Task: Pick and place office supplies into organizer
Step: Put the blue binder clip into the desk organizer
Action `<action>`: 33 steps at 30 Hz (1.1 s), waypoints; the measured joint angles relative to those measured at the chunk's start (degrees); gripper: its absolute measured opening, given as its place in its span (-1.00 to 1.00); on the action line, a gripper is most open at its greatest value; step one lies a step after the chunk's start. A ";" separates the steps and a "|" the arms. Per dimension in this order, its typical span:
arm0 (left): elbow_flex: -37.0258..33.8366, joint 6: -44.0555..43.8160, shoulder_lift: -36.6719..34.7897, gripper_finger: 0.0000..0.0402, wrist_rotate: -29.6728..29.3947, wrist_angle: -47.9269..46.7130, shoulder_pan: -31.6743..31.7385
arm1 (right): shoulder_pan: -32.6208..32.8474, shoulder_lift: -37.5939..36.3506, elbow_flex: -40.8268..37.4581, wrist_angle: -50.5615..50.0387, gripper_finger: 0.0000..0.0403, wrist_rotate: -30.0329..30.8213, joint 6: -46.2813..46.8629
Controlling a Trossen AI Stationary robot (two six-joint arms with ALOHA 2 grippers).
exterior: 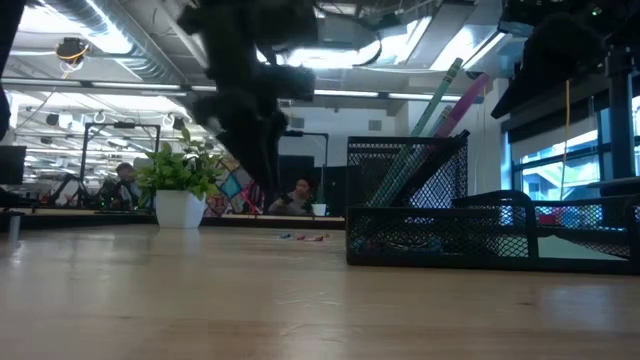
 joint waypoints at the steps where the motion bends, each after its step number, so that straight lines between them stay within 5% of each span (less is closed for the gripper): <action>1: 0.00 -1.65 0.00 -0.18 -0.09 0.36 1.63 | 0.00 0.02 0.00 0.05 0.33 0.14 0.76; 14: 0.00 -28.36 0.00 -0.16 3.94 4.82 13.66 | 0.00 0.00 0.00 0.28 0.33 4.88 0.93; 33: -0.04 -35.51 7.17 -0.16 1.97 7.68 12.84 | 0.00 0.00 0.00 0.20 0.33 9.16 0.70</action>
